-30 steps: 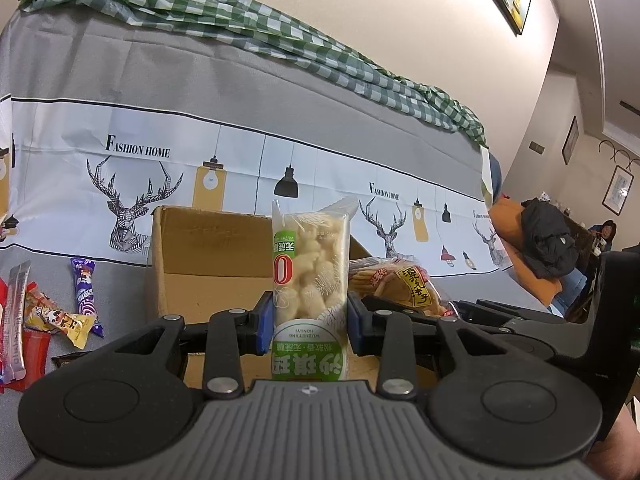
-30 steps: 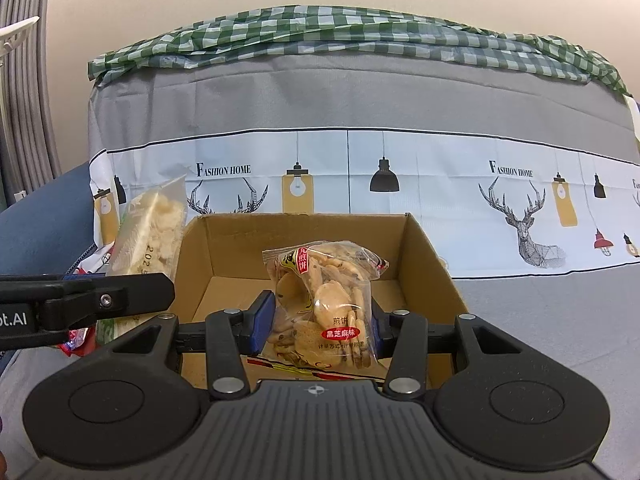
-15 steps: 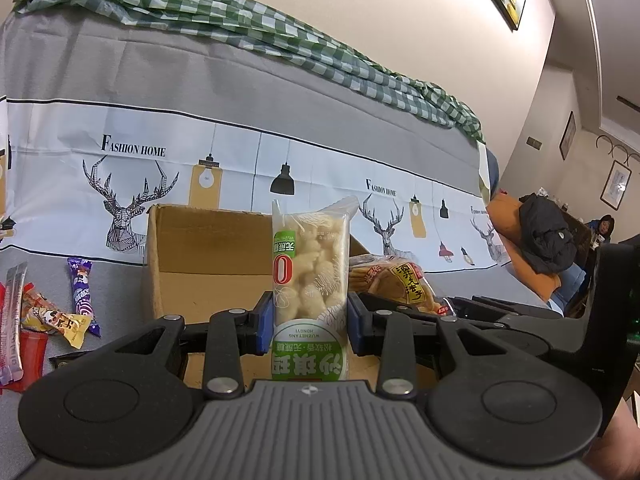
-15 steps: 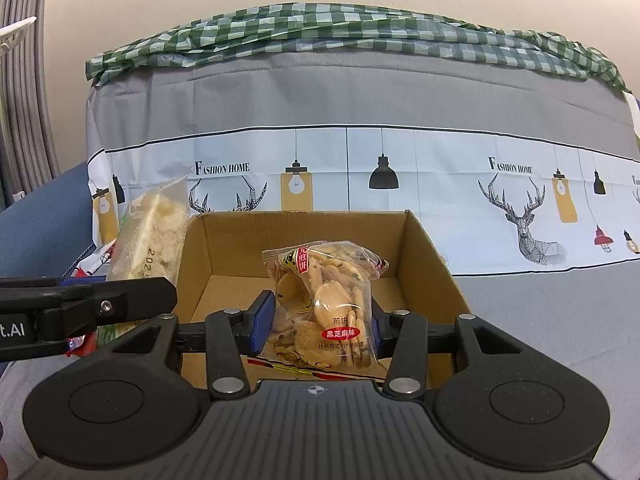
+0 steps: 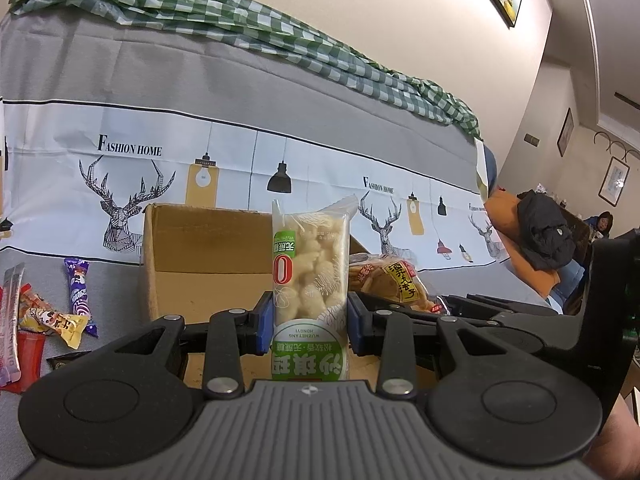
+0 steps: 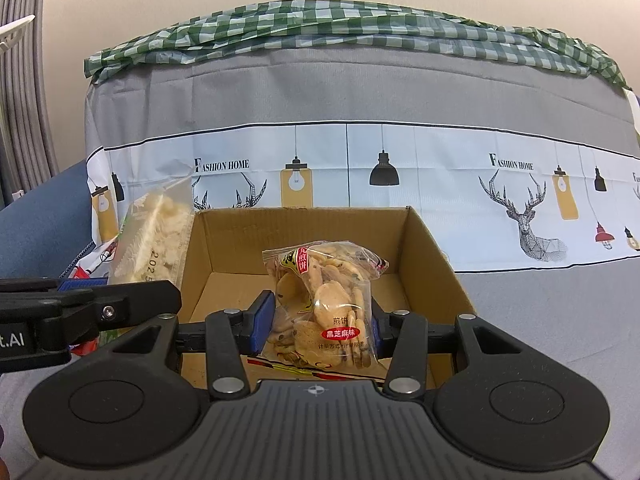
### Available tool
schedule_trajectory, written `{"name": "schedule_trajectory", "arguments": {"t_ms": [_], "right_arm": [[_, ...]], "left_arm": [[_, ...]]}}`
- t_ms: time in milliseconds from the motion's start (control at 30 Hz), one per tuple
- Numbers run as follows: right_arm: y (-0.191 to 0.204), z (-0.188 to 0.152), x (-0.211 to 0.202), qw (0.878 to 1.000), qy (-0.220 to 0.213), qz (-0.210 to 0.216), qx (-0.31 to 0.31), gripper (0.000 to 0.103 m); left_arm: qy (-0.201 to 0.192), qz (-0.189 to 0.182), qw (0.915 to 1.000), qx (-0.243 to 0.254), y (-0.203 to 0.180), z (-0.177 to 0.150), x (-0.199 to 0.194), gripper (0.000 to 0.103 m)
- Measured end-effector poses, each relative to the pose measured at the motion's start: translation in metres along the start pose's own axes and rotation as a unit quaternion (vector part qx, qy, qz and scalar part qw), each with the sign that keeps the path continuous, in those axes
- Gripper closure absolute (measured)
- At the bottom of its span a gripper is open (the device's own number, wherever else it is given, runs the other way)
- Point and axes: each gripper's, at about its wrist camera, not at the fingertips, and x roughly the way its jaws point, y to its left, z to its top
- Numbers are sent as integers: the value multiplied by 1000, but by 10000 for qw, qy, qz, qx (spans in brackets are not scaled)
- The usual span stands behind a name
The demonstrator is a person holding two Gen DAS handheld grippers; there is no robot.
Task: Organize snacks
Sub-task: 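Open both tools to drop the puff bag and cookie bag into the box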
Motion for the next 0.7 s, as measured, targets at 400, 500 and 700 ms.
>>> {"name": "schedule_trajectory", "arguments": {"t_ms": [400,500,700], "right_arm": [[0,-1,0,10000,-12,21,-35,56],[0,-1,1,10000,1,16,-33,56],[0,-1,1,10000,-3,34,-41,56]], "left_arm": [[-13,-30,10000,50,-2,0,0,63],[-12,-32,10000,48,-2,0,0,63],[-23,-40,10000,62,-3,0,-1,63]]}}
